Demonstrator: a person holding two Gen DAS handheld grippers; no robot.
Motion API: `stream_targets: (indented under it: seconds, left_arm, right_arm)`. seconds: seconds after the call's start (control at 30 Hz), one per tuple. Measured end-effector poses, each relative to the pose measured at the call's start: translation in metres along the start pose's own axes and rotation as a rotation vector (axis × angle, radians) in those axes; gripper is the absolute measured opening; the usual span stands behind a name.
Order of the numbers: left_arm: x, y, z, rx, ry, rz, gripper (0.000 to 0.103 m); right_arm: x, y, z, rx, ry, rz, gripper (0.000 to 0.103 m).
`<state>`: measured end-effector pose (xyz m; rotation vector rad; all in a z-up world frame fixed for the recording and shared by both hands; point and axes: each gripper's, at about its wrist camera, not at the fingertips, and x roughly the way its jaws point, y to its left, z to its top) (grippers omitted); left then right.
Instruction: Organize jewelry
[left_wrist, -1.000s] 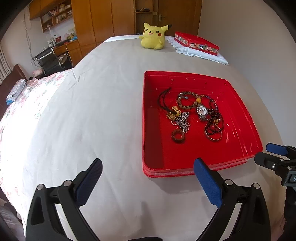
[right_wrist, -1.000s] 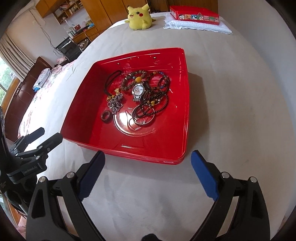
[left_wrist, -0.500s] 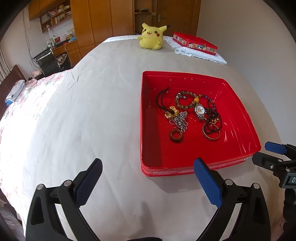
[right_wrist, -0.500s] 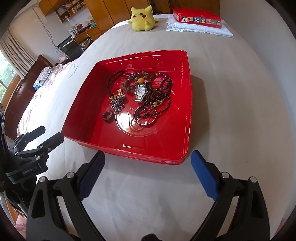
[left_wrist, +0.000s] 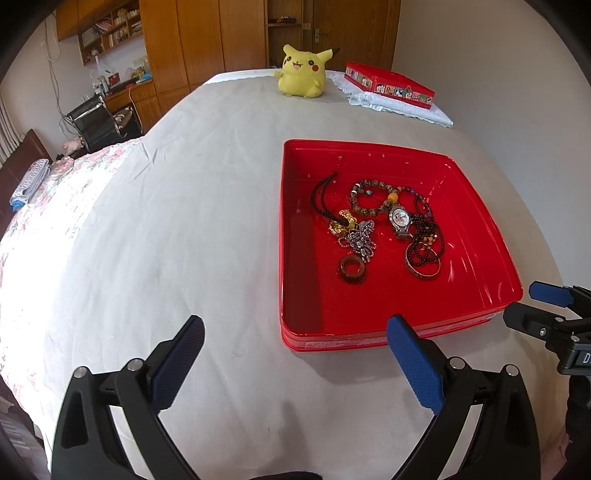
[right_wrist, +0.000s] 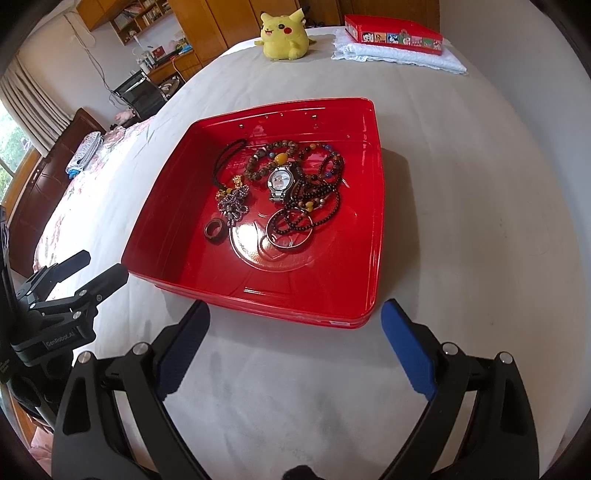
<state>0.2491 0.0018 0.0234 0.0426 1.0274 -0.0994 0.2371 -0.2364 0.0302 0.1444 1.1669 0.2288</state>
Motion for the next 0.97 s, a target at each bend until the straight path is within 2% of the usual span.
stream_targets:
  seconds: [0.97]
  left_arm:
    - [0.0013, -0.0019, -0.0007, 0.011, 0.005, 0.001, 0.099]
  right_arm:
    - [0.0056, -0.0021, 0.0007, 0.004, 0.007, -0.003, 0.093]
